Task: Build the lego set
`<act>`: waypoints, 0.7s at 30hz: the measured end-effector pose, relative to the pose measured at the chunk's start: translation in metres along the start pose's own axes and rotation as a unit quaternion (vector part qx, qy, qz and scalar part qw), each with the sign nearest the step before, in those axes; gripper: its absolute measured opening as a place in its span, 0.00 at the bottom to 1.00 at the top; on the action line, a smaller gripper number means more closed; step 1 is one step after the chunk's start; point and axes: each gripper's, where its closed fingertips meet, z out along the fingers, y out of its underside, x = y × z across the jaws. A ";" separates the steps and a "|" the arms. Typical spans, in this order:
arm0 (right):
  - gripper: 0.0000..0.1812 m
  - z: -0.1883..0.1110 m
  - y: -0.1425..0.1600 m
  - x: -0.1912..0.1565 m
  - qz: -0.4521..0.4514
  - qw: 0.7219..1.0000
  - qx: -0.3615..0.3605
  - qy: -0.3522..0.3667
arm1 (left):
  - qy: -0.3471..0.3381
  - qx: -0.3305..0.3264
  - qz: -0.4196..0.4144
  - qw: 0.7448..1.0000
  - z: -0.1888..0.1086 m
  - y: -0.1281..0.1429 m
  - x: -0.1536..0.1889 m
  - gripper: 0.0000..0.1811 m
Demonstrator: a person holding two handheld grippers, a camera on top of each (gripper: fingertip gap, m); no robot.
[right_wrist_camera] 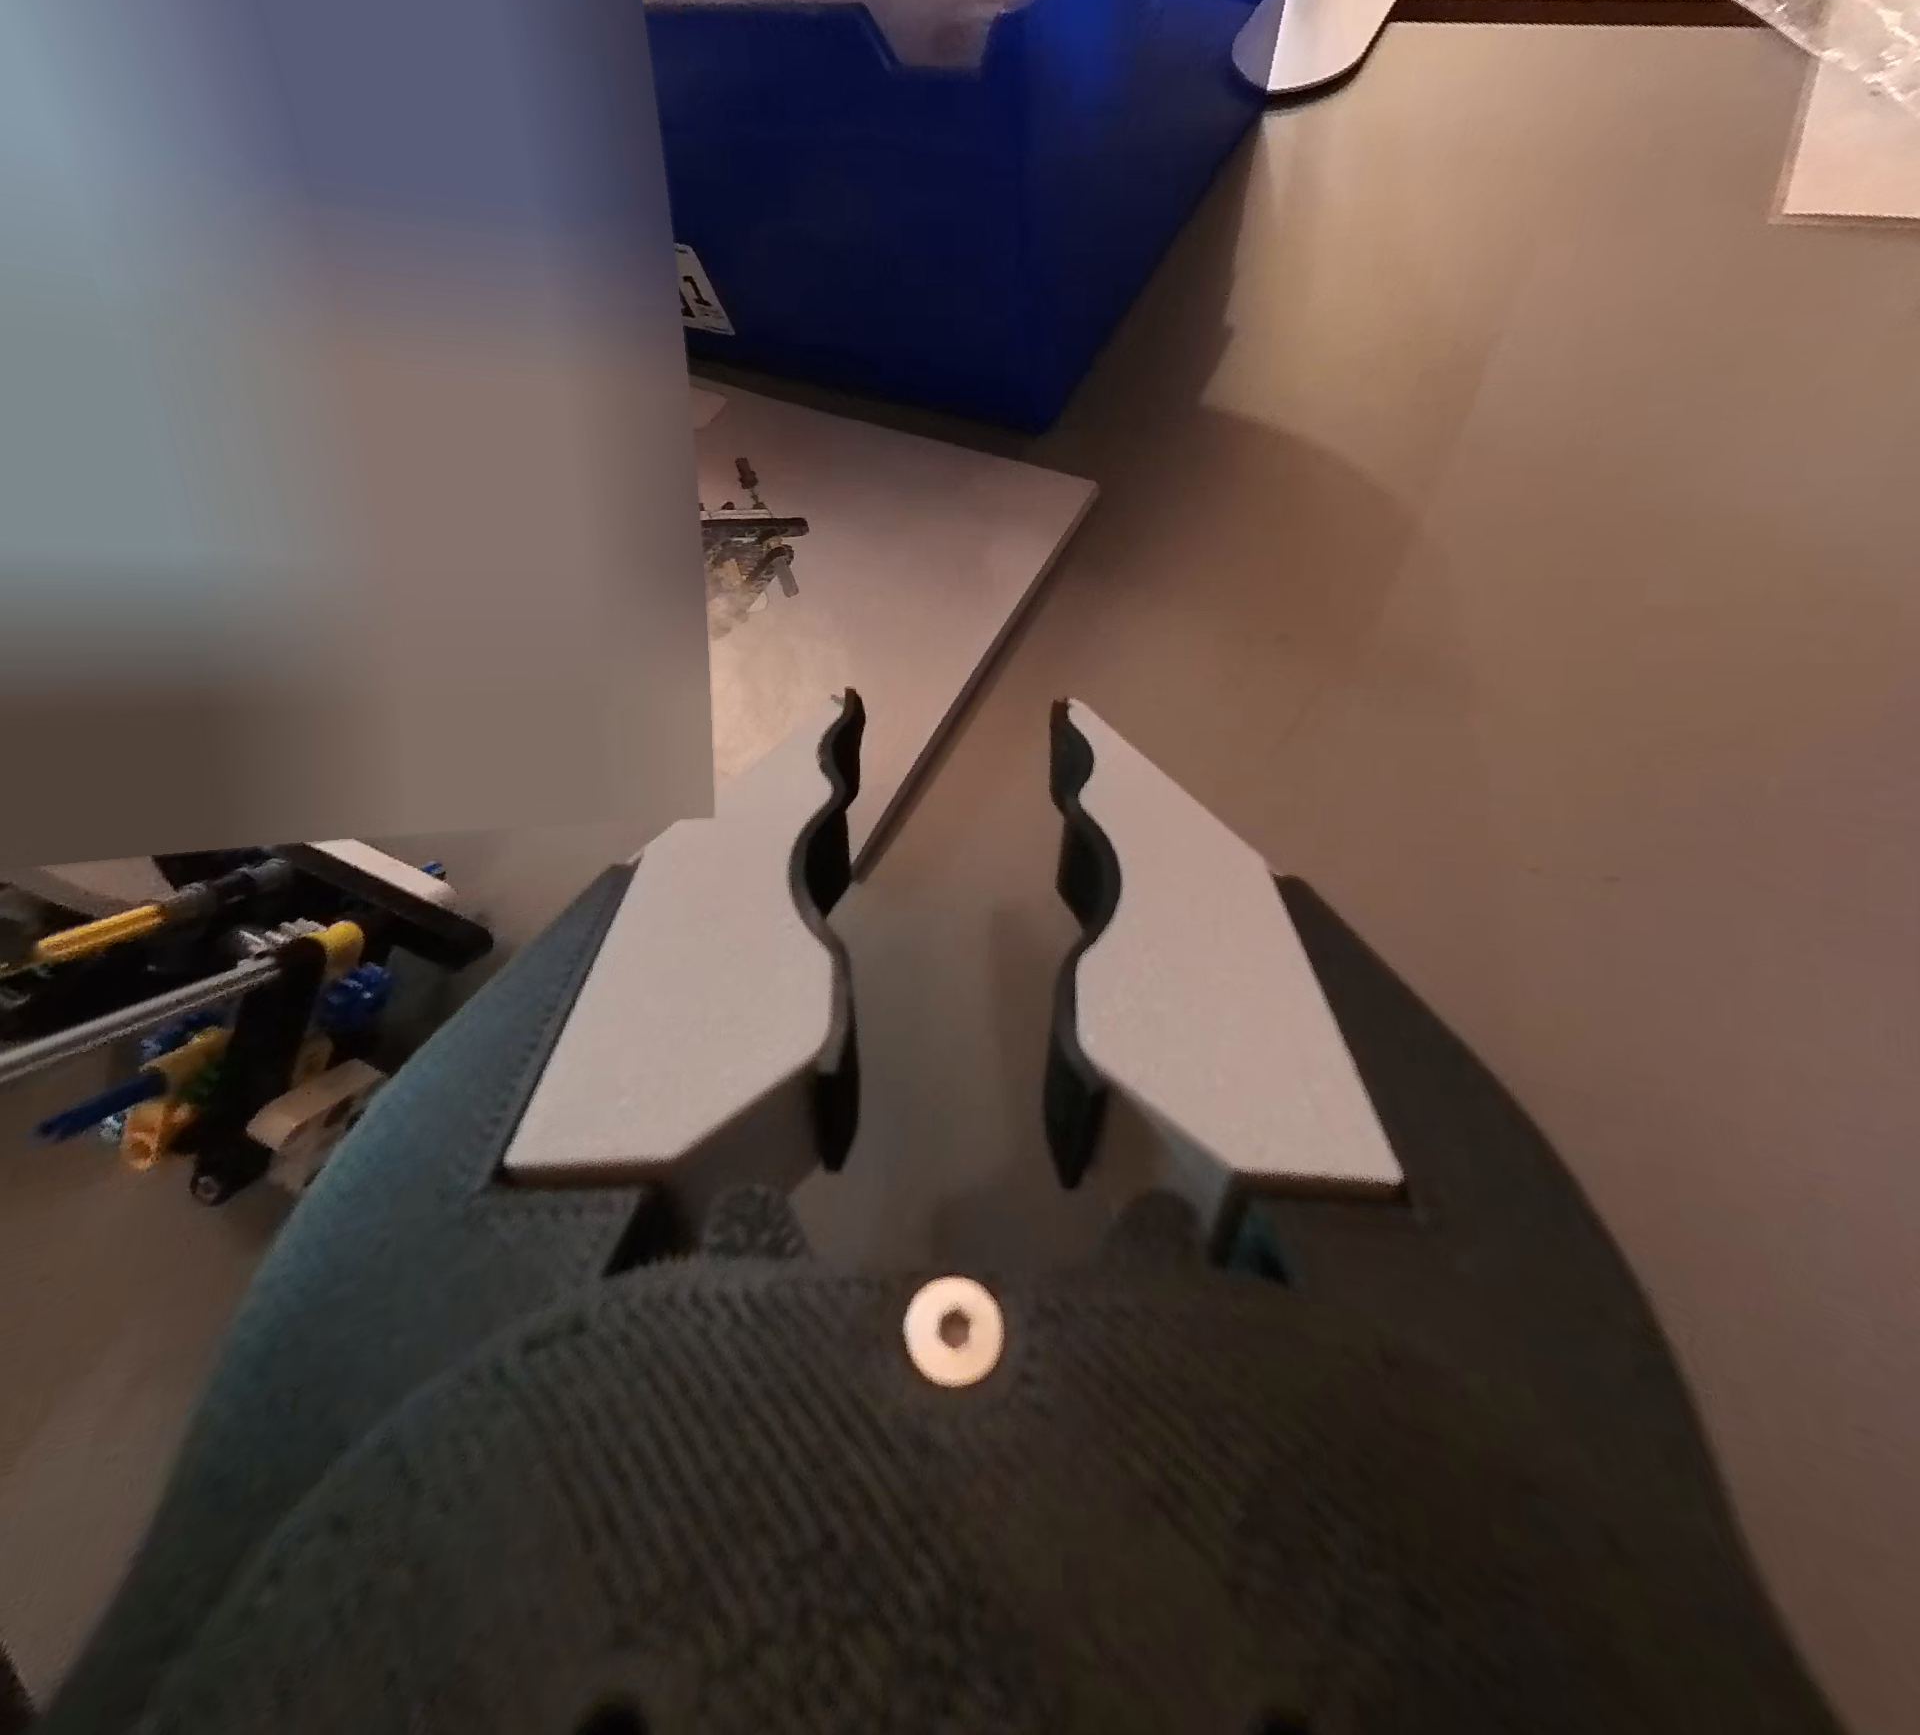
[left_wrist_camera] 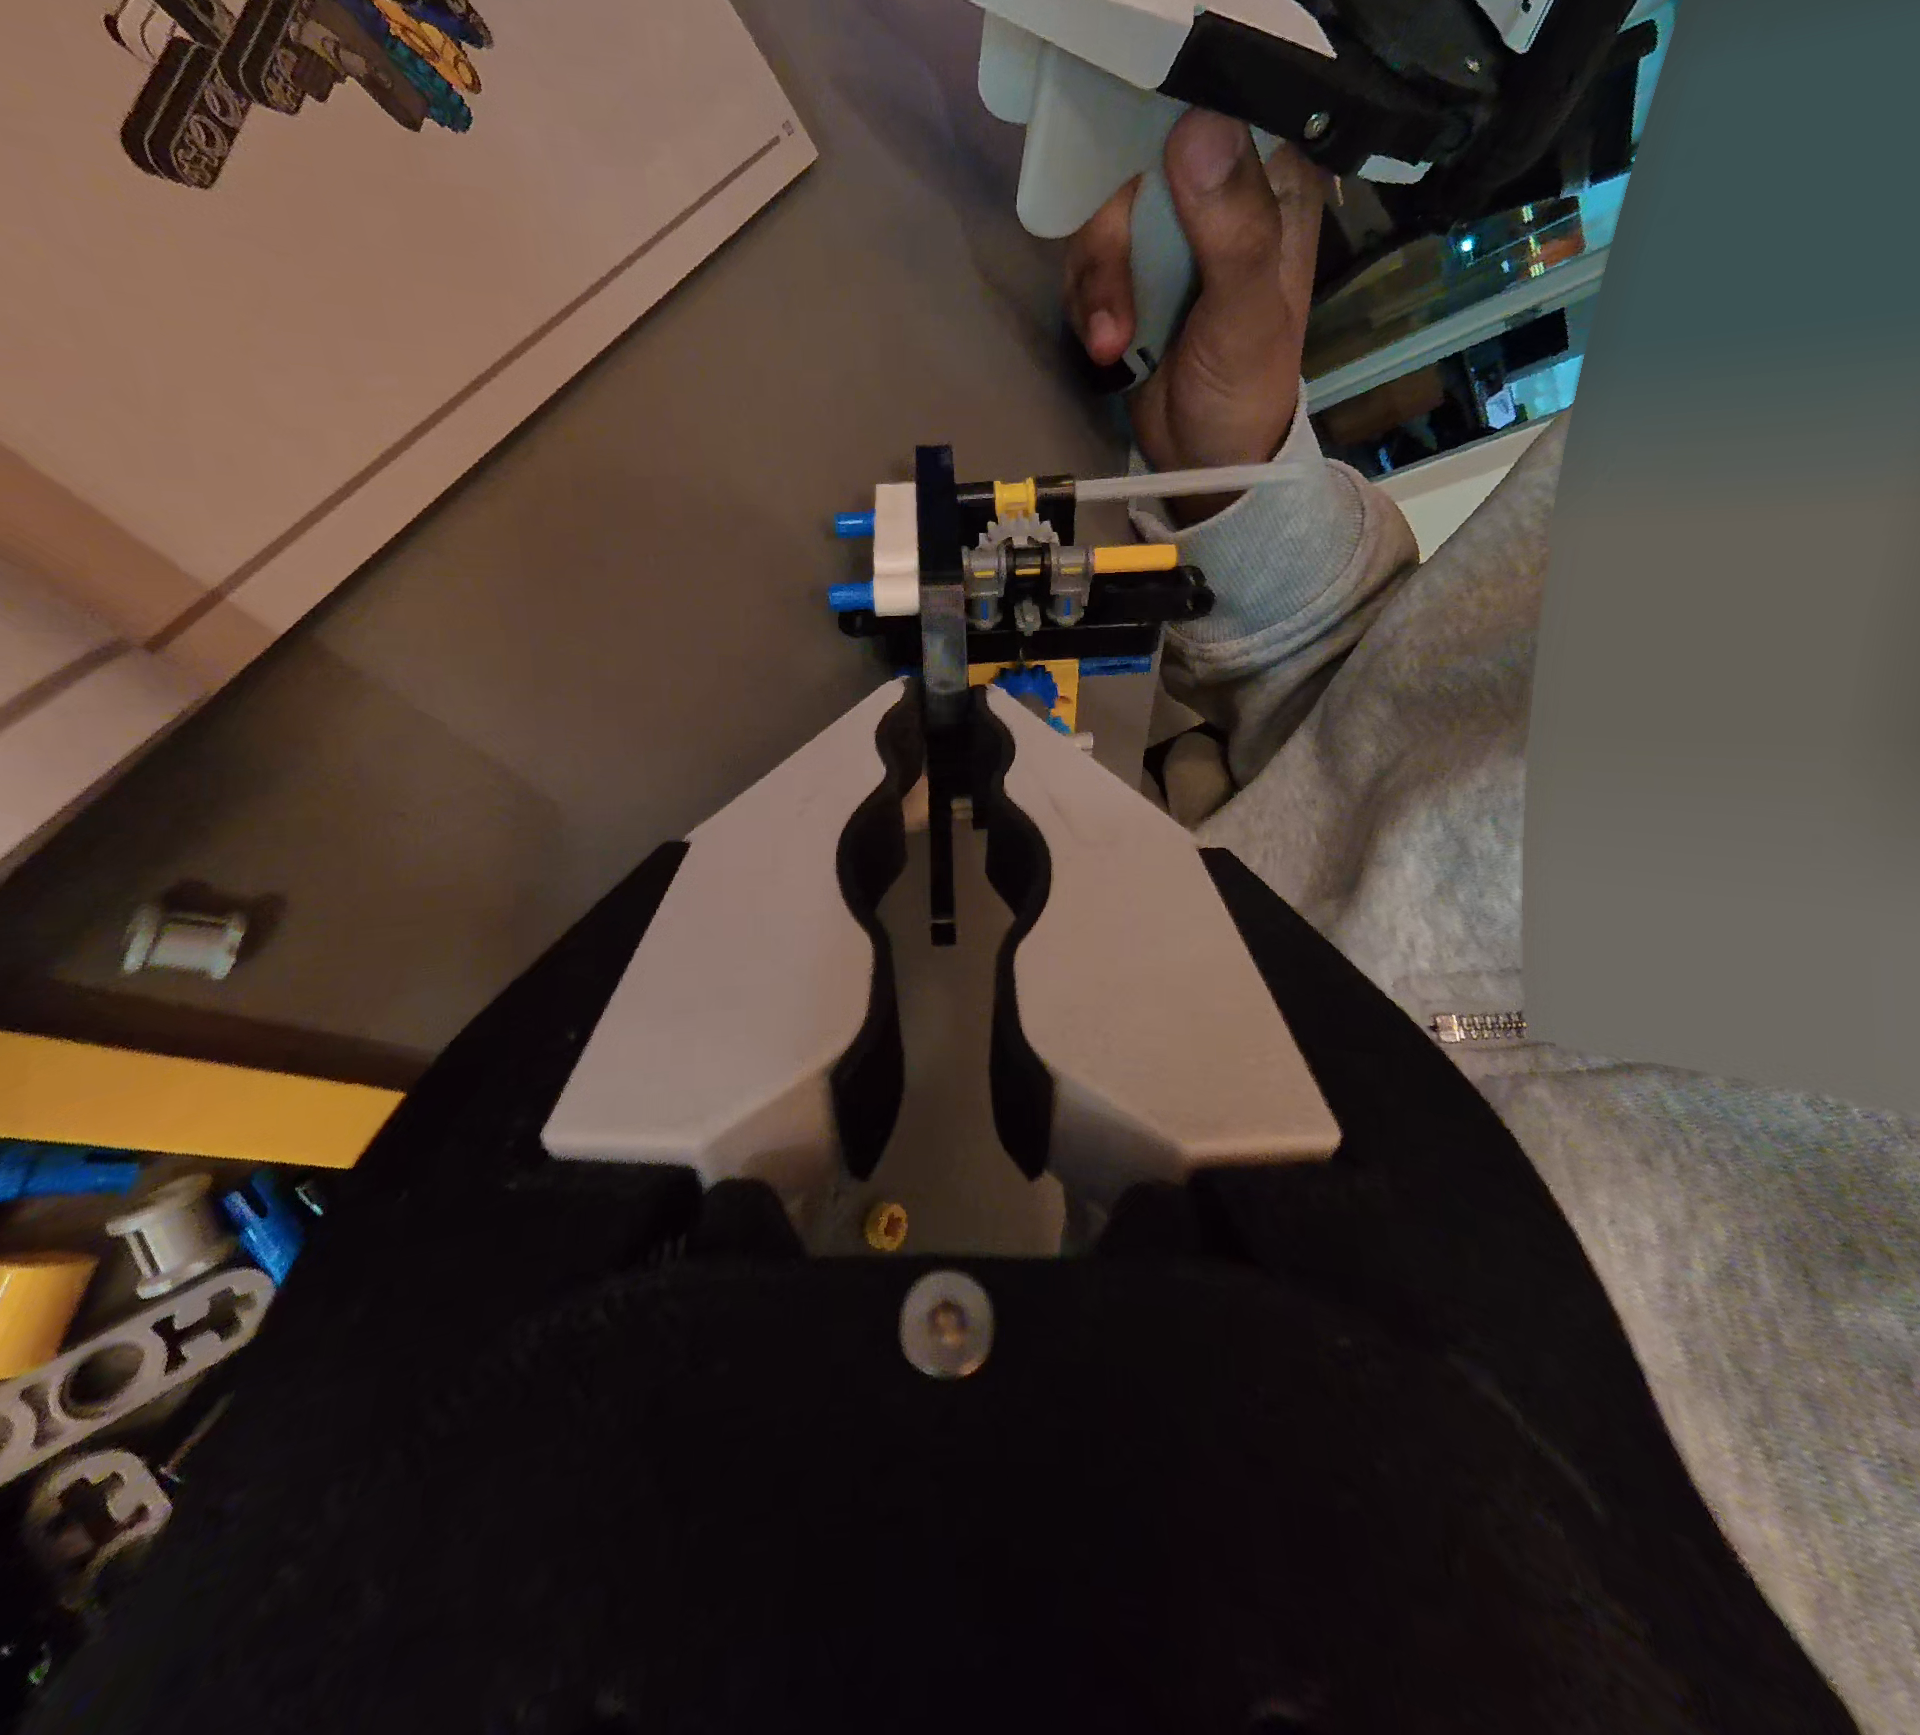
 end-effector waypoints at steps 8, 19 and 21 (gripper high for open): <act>0.19 -0.001 -0.001 -0.002 0.001 1.000 0.004 -0.009 | -0.004 0.001 0.004 1.000 0.000 0.000 0.000 0.04; 0.19 -0.001 -0.001 -0.003 -0.001 1.000 0.003 -0.011 | -0.006 0.002 0.001 1.000 -0.001 0.000 -0.002 0.04; 0.19 -0.001 -0.001 -0.003 -0.001 1.000 0.003 -0.011 | -0.005 0.002 0.000 1.000 -0.001 0.000 -0.002 0.04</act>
